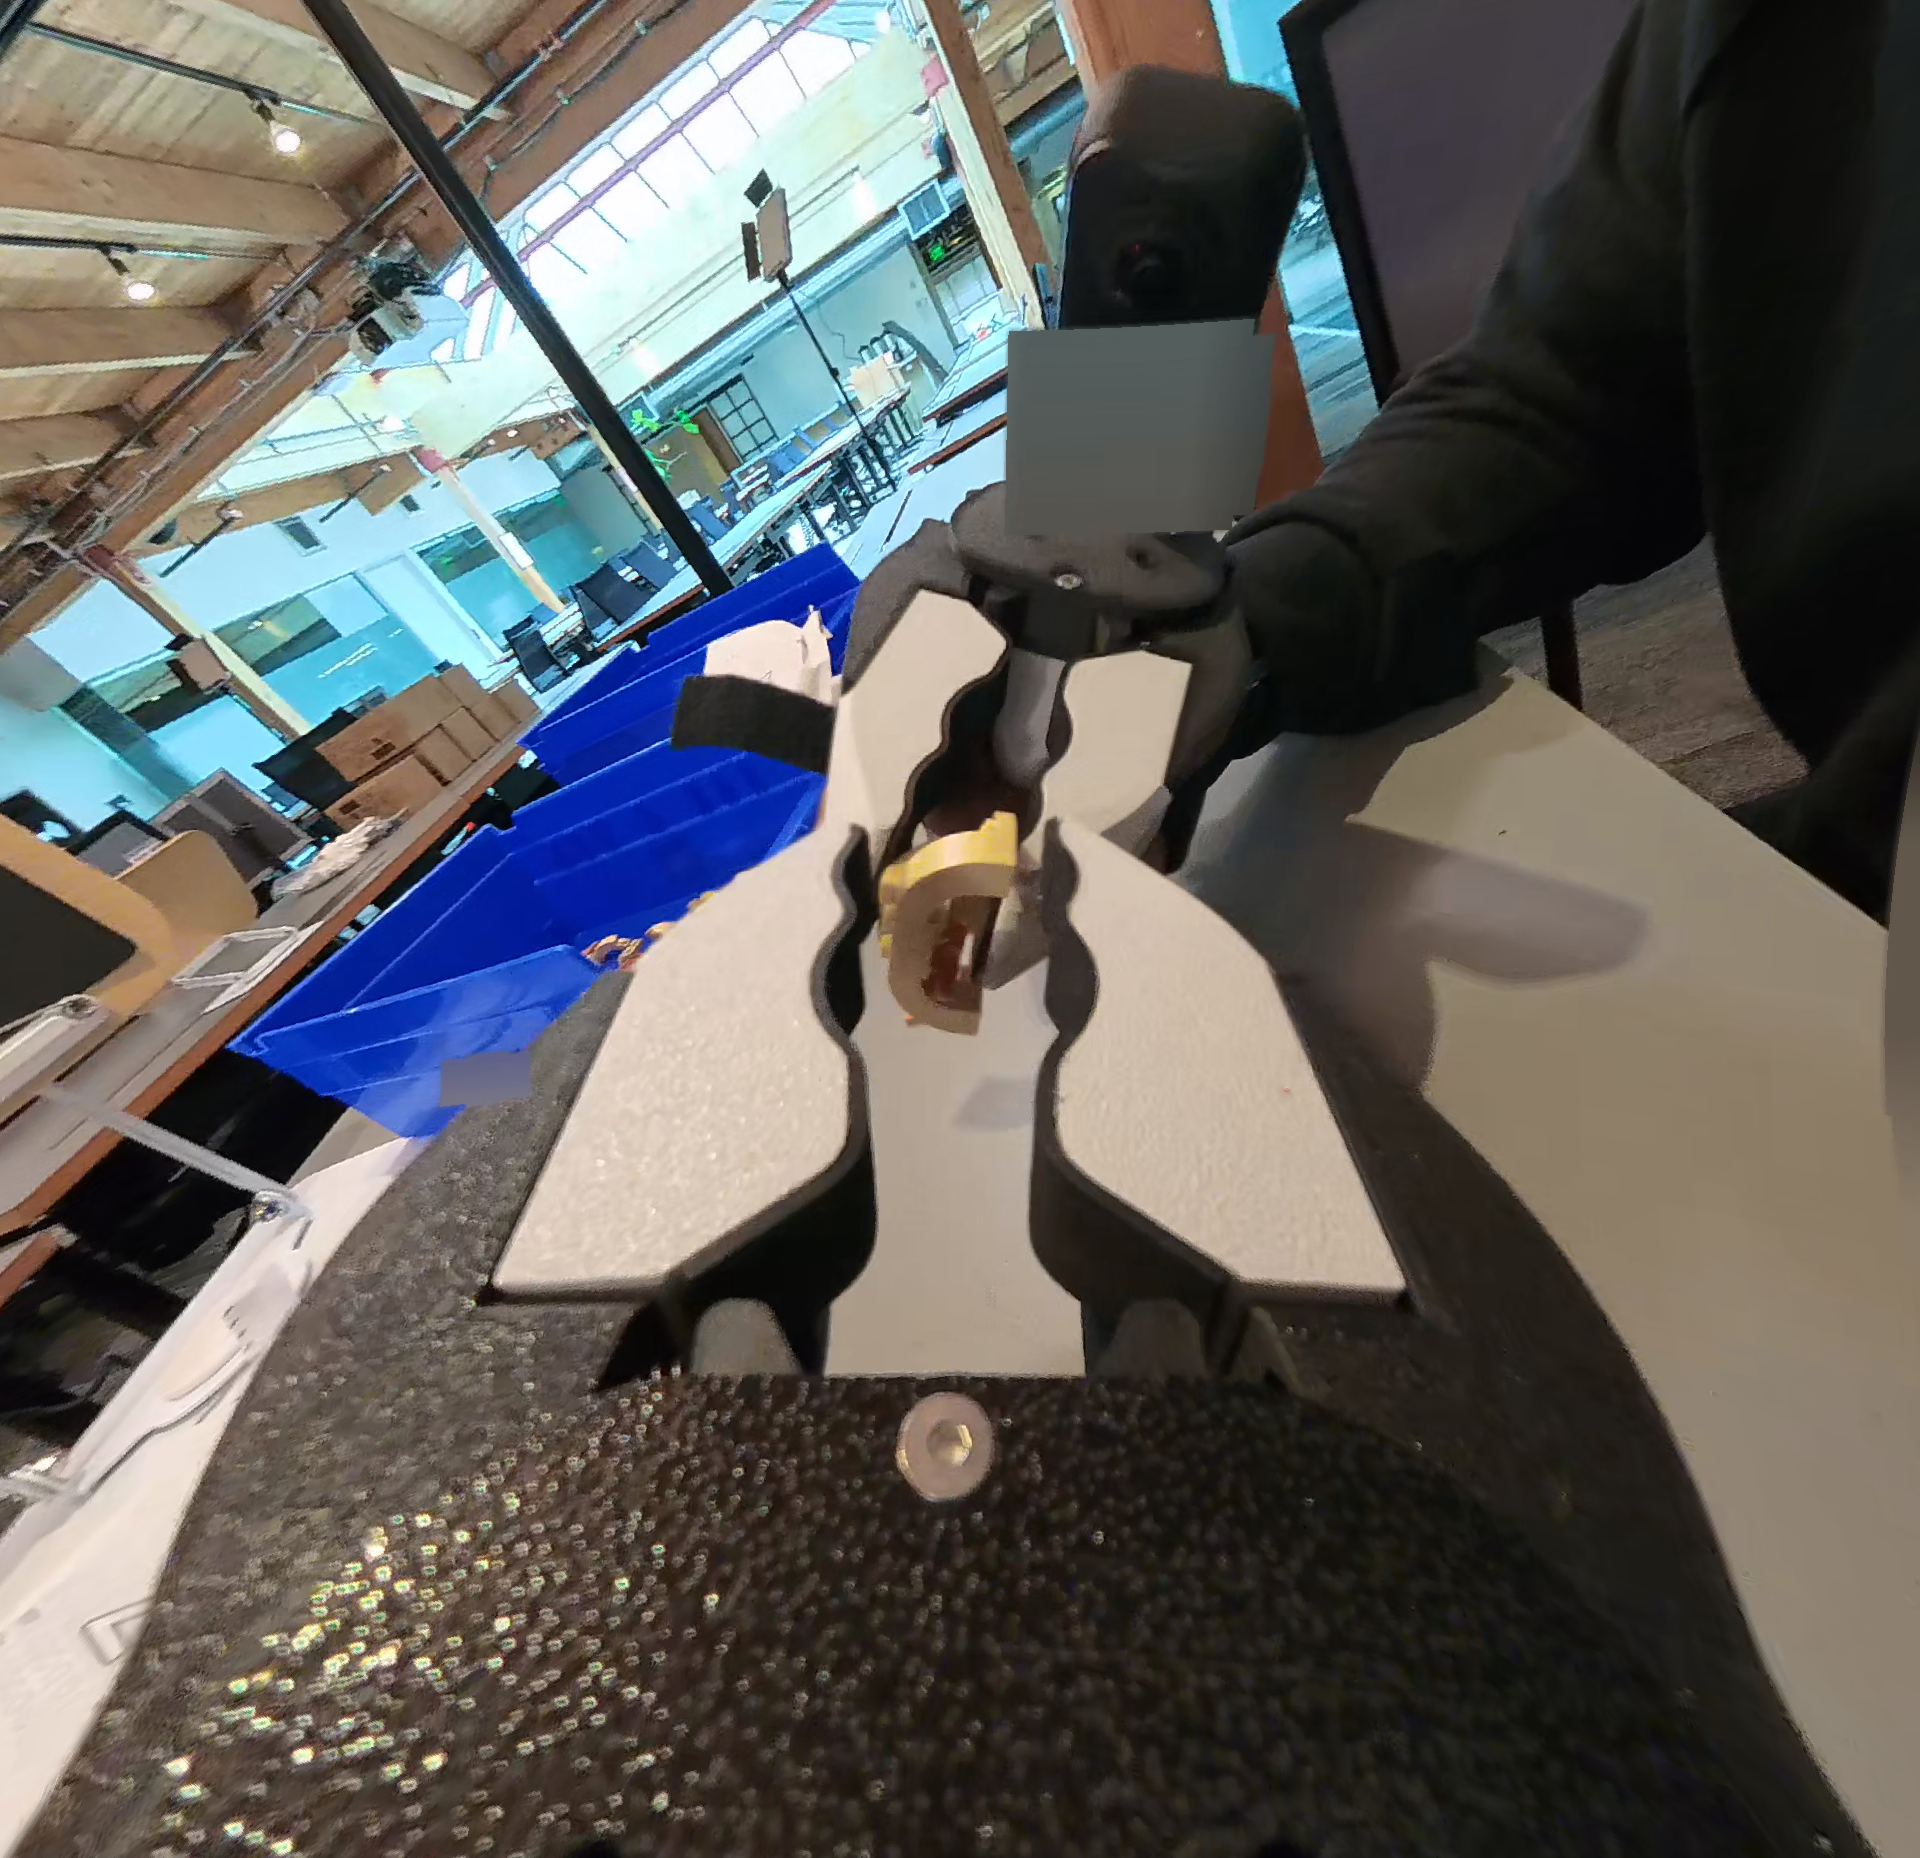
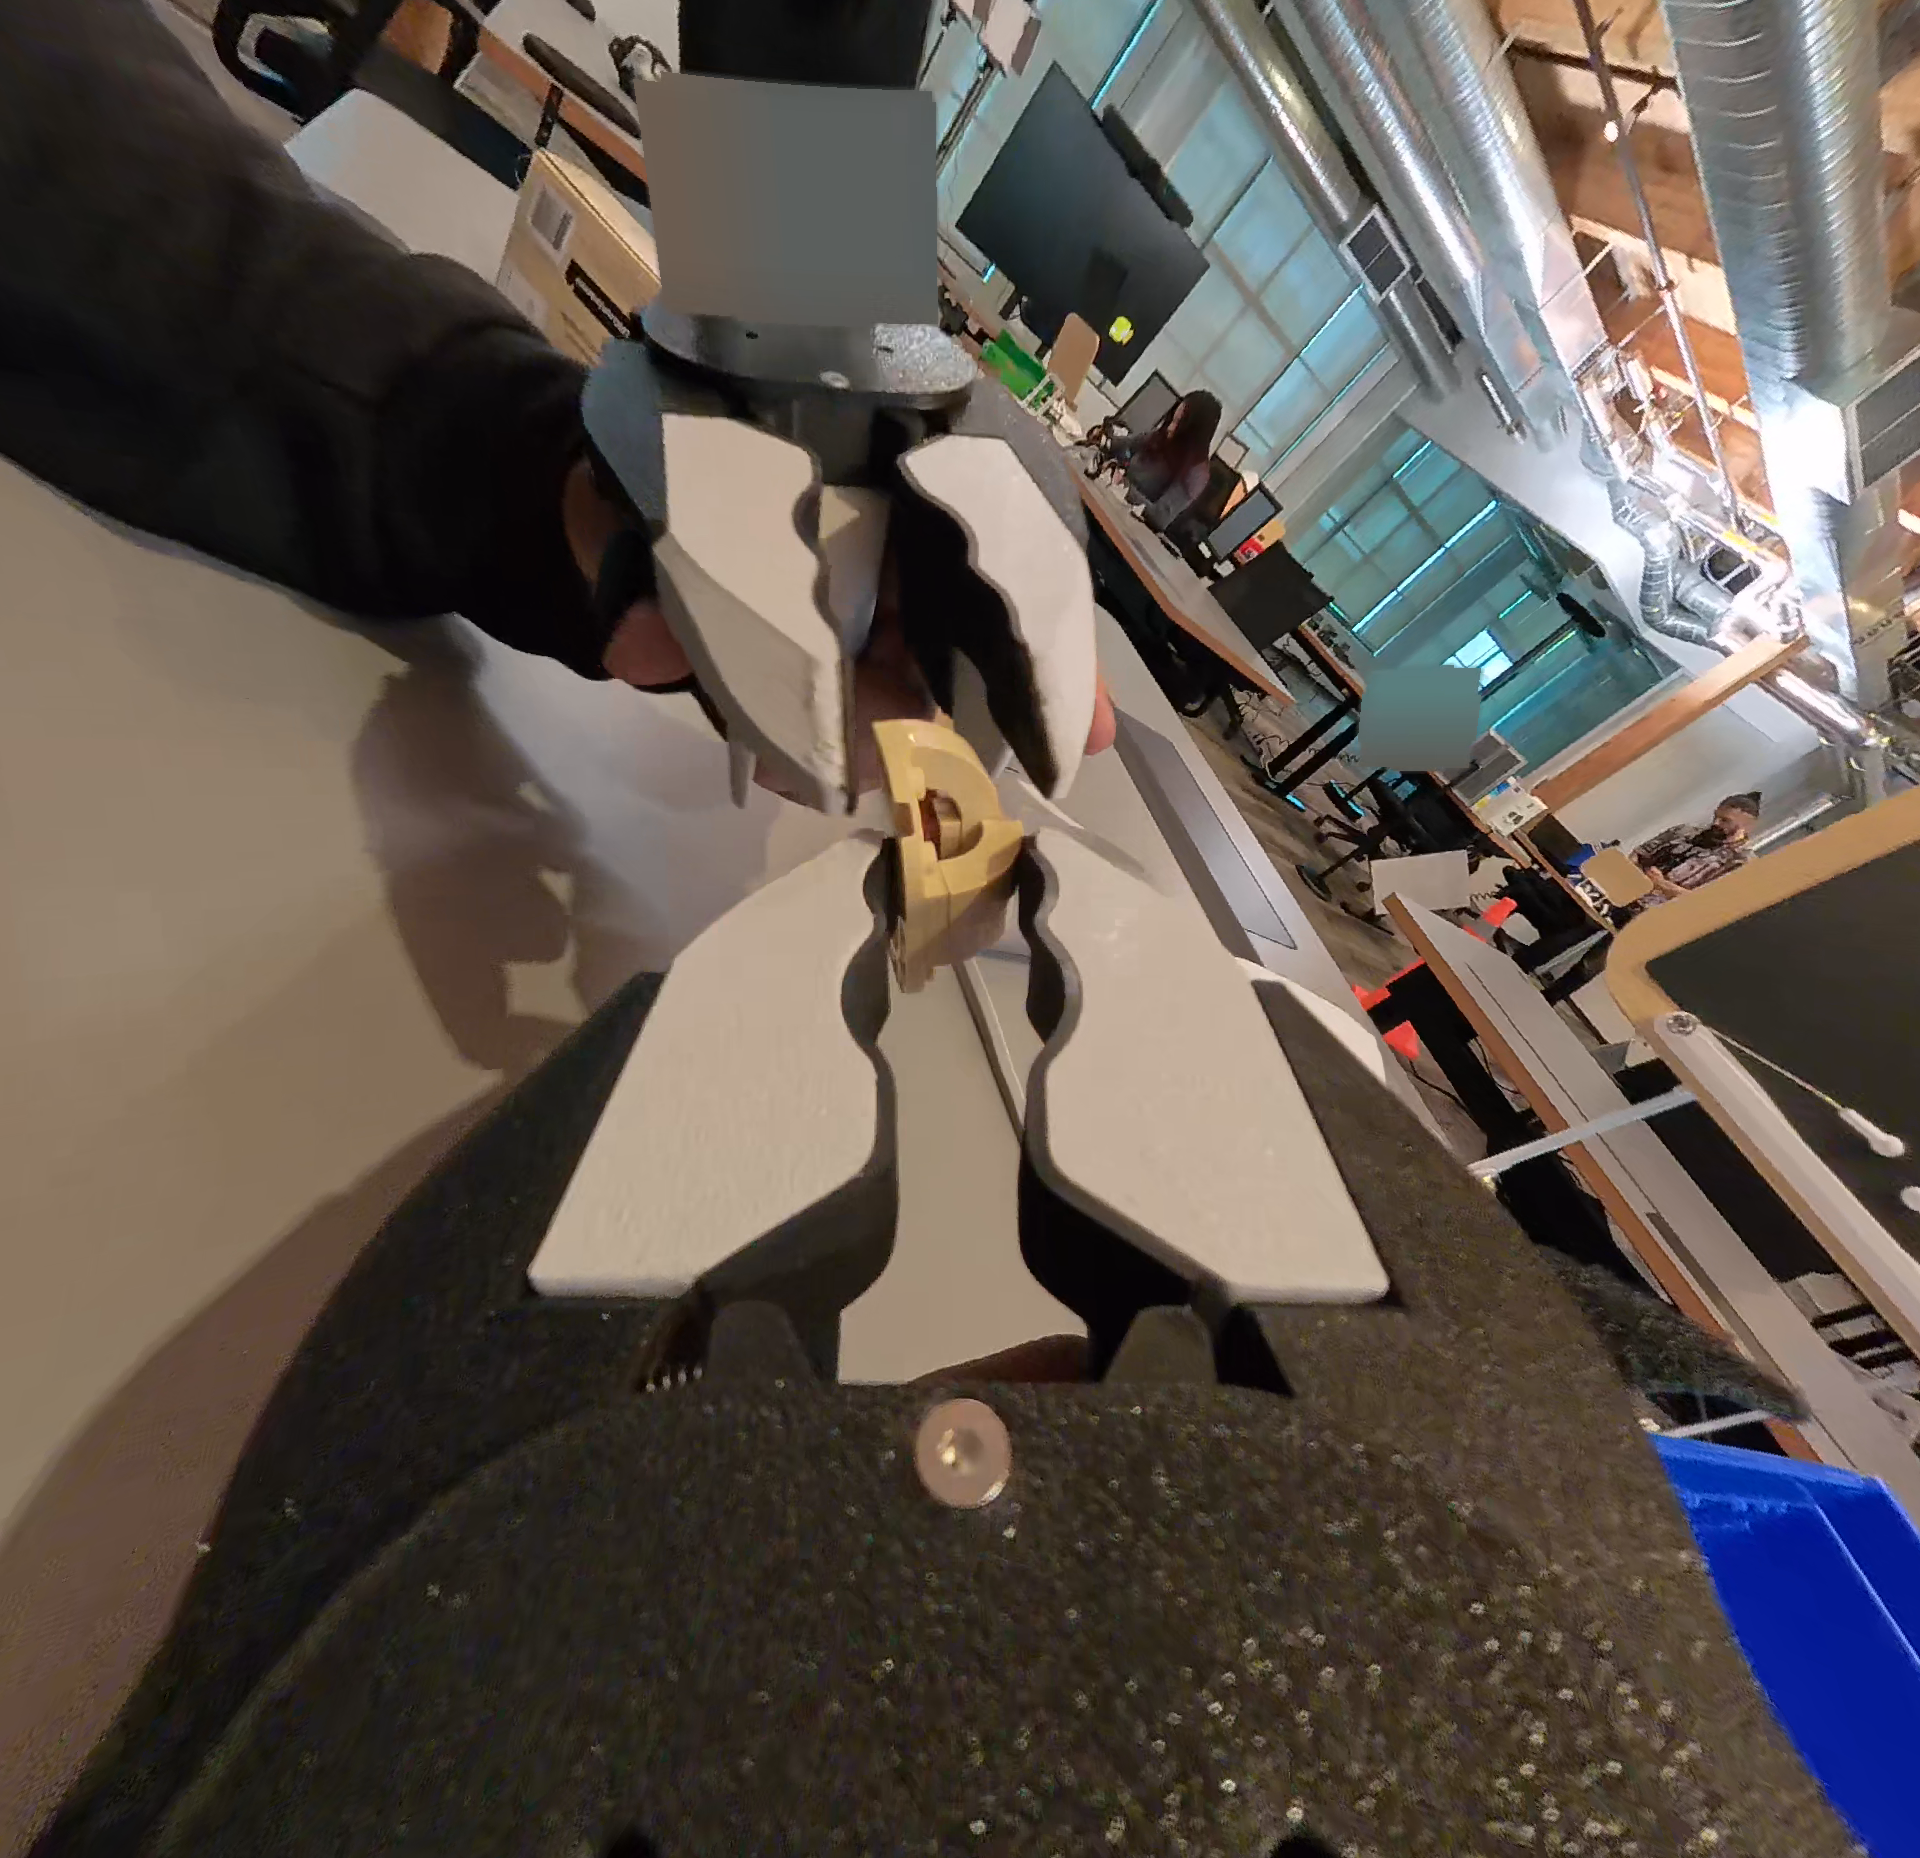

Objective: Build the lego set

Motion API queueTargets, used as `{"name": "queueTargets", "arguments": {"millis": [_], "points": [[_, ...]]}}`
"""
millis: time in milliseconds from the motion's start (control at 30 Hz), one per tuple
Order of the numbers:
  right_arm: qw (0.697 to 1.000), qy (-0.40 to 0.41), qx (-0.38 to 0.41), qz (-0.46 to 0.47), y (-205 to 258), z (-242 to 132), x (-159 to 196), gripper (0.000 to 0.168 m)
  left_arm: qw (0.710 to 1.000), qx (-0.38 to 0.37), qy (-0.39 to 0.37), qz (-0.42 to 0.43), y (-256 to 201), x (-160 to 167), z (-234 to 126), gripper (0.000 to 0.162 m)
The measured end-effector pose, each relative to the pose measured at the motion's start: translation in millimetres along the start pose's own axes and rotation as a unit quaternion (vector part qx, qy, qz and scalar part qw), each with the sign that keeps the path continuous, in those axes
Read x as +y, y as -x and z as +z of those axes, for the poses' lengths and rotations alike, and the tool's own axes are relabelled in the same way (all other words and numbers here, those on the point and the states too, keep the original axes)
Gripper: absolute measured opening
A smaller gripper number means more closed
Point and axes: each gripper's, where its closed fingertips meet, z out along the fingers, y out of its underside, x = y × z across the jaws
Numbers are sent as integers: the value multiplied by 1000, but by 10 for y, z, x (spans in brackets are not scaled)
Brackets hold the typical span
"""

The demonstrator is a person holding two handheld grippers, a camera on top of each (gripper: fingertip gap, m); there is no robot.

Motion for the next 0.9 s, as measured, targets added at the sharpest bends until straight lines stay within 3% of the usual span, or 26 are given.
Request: {"name": "queueTargets", "arguments": {"millis": [167, 500, 900], "points": [[1000, 4, 6, 0, -8, 9, 3, 22, 1000, -8, 10, 12, 12, 33, 3, 20], [1000, -24, -4, 10, -12, -36, -60, 27, 1000, -16, -20, 7, 62, -38, -60, 18], [999, -42, 3, 1, -40, -84, -145, 19, 999, -19, -34, 6, 49, -82, -48, 18]]}}
